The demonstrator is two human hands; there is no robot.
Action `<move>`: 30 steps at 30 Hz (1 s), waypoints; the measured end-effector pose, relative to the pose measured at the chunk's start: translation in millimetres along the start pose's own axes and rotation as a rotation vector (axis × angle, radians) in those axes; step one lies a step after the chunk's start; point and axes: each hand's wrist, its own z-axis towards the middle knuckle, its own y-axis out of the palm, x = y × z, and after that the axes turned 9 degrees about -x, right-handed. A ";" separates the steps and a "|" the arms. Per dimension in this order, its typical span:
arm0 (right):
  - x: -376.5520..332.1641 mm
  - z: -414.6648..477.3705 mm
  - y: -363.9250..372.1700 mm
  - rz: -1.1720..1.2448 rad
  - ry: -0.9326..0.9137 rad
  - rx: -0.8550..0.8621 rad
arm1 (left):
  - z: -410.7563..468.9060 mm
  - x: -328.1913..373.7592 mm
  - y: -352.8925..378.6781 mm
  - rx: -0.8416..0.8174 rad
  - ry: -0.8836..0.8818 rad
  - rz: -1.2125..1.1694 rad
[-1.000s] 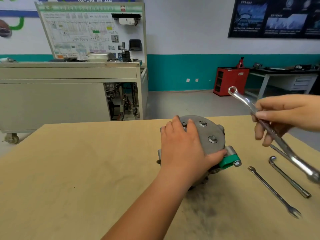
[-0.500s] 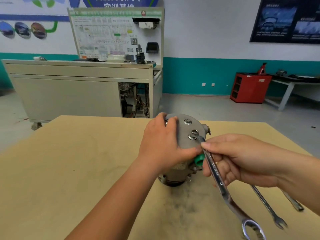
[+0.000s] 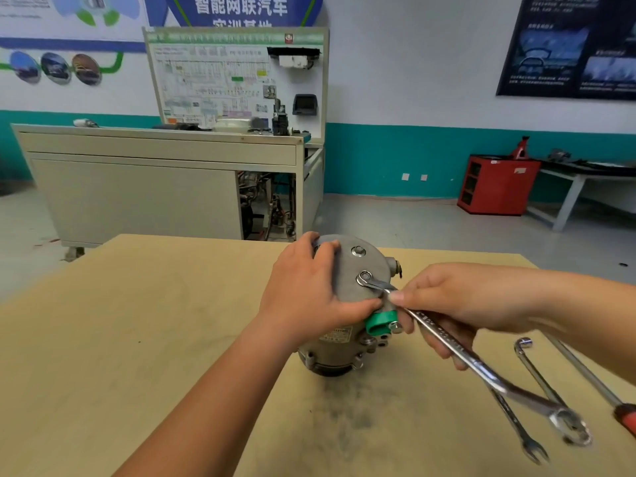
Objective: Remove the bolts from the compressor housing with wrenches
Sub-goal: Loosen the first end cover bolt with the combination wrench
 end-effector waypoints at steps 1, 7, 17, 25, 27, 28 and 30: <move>-1.2 -1.2 -7.9 -0.117 0.039 0.022 | -0.6 -1.1 -0.2 -0.002 -0.002 -0.010; -0.6 12.6 -49.3 -0.851 -0.033 0.434 | 0.7 -3.7 -1.7 -0.042 0.016 -0.002; 16.2 -19.3 -71.7 -0.530 0.058 0.092 | 5.5 8.4 1.4 -0.036 0.006 0.055; 33.0 -47.9 -45.4 0.236 -0.185 0.224 | 3.1 4.4 2.4 0.005 0.002 0.044; 34.0 -46.9 -7.1 0.504 -0.322 0.259 | 2.1 3.9 2.4 0.018 -0.004 0.048; 33.5 -45.6 15.5 0.563 -0.369 0.274 | 1.3 3.8 3.1 0.022 -0.012 0.052; 27.5 -40.5 59.7 0.617 -0.426 0.256 | 0.0 5.8 4.5 0.025 -0.035 0.064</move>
